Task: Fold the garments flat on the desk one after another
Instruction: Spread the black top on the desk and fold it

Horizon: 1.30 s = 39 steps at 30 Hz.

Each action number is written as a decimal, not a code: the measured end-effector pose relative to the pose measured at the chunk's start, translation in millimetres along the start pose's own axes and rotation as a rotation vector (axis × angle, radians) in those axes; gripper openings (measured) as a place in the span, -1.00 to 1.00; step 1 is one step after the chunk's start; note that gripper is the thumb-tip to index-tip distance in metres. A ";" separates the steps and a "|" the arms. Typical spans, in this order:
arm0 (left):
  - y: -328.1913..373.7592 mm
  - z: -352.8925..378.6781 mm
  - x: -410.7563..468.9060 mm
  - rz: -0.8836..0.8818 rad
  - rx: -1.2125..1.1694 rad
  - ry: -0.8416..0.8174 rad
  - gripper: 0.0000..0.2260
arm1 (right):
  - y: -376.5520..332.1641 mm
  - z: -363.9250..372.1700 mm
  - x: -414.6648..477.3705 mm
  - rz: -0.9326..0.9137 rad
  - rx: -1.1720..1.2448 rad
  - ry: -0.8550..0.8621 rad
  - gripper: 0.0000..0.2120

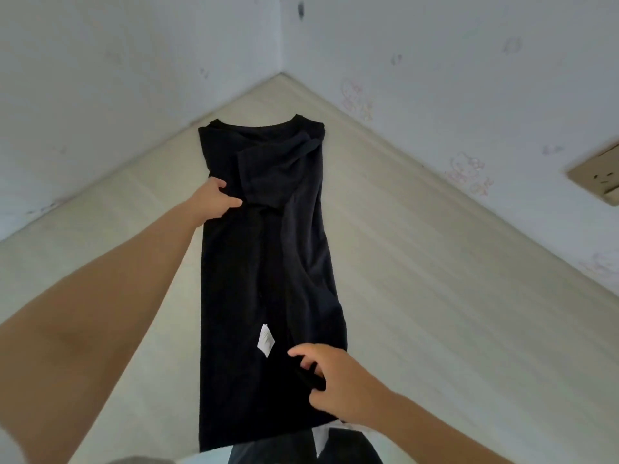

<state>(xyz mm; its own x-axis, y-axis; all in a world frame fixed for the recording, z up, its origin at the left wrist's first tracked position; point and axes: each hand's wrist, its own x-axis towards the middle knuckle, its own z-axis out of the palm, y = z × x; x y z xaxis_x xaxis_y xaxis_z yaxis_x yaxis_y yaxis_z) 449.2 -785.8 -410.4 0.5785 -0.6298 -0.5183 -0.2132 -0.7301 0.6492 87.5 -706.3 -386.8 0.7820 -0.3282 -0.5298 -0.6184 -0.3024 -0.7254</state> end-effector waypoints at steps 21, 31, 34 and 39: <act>-197.7 117.3 -296.0 0.498 0.874 -0.160 -0.11 | 68.2 55.9 -42.4 -0.181 -0.403 0.140 -0.38; -212.1 137.4 -299.5 0.531 1.023 0.012 -0.15 | 90.5 97.9 -31.5 -0.122 -0.884 0.321 -0.14; -213.7 140.4 -306.9 0.511 1.017 -0.022 -0.22 | 88.6 105.6 -39.5 -0.199 -0.917 0.347 -0.15; -214.4 141.9 -316.8 0.637 0.932 -0.069 -0.53 | 91.8 100.4 -54.0 -0.268 -0.867 0.392 -0.25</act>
<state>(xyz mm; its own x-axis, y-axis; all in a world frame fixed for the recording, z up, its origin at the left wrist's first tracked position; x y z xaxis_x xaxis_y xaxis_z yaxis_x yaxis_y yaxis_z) 200.0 -467.4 -464.3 0.1160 -0.9502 -0.2892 -0.9743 -0.1655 0.1530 -3.7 -626.5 -468.9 0.9204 -0.3784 -0.0985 -0.3894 -0.9097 -0.1444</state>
